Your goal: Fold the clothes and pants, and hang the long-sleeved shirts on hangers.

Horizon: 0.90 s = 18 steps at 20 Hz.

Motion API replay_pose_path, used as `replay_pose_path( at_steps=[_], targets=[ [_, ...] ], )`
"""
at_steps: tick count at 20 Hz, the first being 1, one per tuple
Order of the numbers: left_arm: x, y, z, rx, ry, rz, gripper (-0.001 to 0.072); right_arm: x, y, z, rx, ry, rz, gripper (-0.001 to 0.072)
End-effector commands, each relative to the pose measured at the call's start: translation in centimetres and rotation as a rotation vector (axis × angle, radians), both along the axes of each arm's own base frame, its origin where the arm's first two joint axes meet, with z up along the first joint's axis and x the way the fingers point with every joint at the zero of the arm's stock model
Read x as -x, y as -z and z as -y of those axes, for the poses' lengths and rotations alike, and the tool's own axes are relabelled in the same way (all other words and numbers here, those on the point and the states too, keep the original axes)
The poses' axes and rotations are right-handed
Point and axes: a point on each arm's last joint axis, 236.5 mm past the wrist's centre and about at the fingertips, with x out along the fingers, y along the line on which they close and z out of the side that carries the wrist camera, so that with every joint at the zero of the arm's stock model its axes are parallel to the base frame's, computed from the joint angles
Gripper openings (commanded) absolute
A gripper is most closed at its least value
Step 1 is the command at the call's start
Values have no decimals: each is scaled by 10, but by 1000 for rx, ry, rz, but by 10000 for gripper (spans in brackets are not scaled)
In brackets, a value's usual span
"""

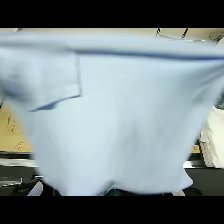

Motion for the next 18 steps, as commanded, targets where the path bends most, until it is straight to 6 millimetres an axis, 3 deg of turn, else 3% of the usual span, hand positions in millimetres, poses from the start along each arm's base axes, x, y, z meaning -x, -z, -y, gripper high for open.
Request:
replay_pose_path(
  at_steps=[1,3,5,6,7,9,12,15,18],
  targets=[
    [-49,180,12,16,87,-400,27,-53,180,-10,-192,-80,-471,41],
    [-73,267,22,84,58,-548,28,-81,260,-36,-225,-130,-609,42],
    [-96,317,28,160,23,-617,28,-118,308,-50,-258,-92,-607,42],
    [-111,332,26,197,-4,-623,28,-138,320,-50,-282,-45,-564,43],
    [-126,340,22,224,-36,-613,28,-159,322,-46,-321,12,-493,43],
    [-160,339,6,246,-112,-541,28,-199,307,-34,-367,84,-315,43],
    [-201,325,-13,222,-207,-400,28,-231,281,-10,-329,148,-121,43],
    [-220,323,-15,204,-266,-319,28,-235,291,-7,-327,159,-120,43],
    [-218,347,5,196,-232,-370,28,-219,334,-19,-348,134,-269,44]
  ],
)
